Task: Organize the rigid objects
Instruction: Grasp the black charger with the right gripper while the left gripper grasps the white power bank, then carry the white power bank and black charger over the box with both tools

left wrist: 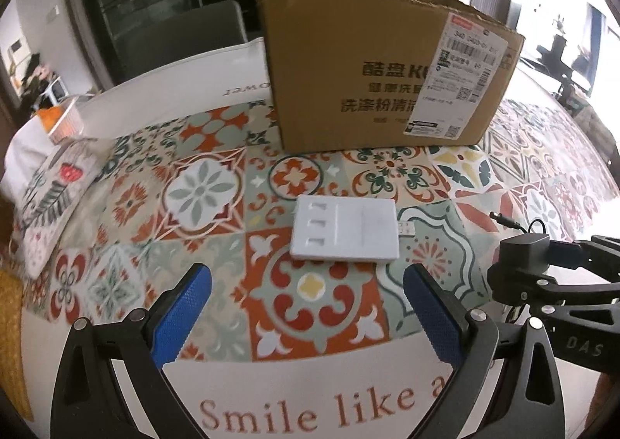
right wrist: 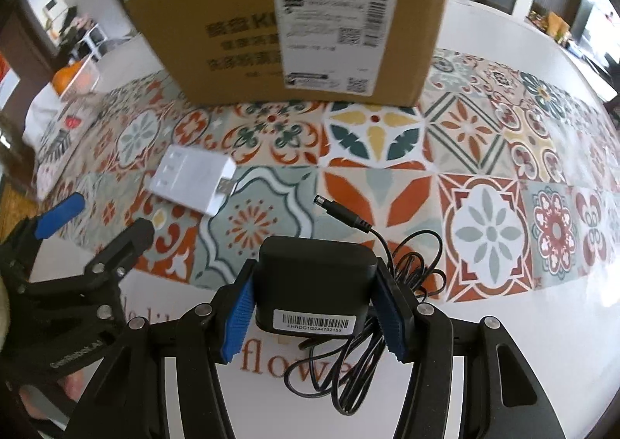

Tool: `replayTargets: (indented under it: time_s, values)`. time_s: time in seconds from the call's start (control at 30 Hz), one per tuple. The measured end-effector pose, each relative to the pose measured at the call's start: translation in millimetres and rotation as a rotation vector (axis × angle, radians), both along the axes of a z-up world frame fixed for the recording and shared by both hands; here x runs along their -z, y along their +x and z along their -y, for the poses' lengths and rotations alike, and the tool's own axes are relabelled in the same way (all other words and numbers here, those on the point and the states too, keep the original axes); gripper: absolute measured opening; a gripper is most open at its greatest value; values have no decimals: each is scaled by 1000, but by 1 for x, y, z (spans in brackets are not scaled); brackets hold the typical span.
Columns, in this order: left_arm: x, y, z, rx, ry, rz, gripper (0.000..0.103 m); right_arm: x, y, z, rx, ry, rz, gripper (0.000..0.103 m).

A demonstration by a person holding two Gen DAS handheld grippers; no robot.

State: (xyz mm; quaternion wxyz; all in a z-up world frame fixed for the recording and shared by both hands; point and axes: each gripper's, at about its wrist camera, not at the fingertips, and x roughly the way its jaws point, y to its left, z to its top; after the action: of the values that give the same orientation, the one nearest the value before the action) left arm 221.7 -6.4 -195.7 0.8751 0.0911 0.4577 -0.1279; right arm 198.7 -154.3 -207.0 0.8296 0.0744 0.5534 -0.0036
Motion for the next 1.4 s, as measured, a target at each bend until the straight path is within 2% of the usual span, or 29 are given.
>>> replayTargets:
  time_s: [0.33, 0.4, 0.53, 0.7, 0.8, 1.17, 1.4]
  values:
    - [24, 21, 24, 63, 47, -1, 97, 10, 7, 12, 52, 3, -18, 56]
    - [28, 25, 26, 61, 52, -3, 92, 13, 8, 14, 62, 9, -24, 56]
    - [33, 28, 28, 62, 44, -3, 90, 17, 10, 15, 62, 12, -26, 56]
    - [38, 31, 31, 68, 14, -23, 77, 18, 12, 14, 58, 8, -21, 56]
    - [38, 32, 31, 70, 9, -18, 76, 19, 15, 13, 57, 9, -19, 56]
    - [14, 15, 26, 56, 8, 25, 76, 12, 5, 19, 58, 38, -17, 56]
    - [-10, 0, 24, 32, -5, 50, 76, -7, -4, 19, 42, 36, 18, 56]
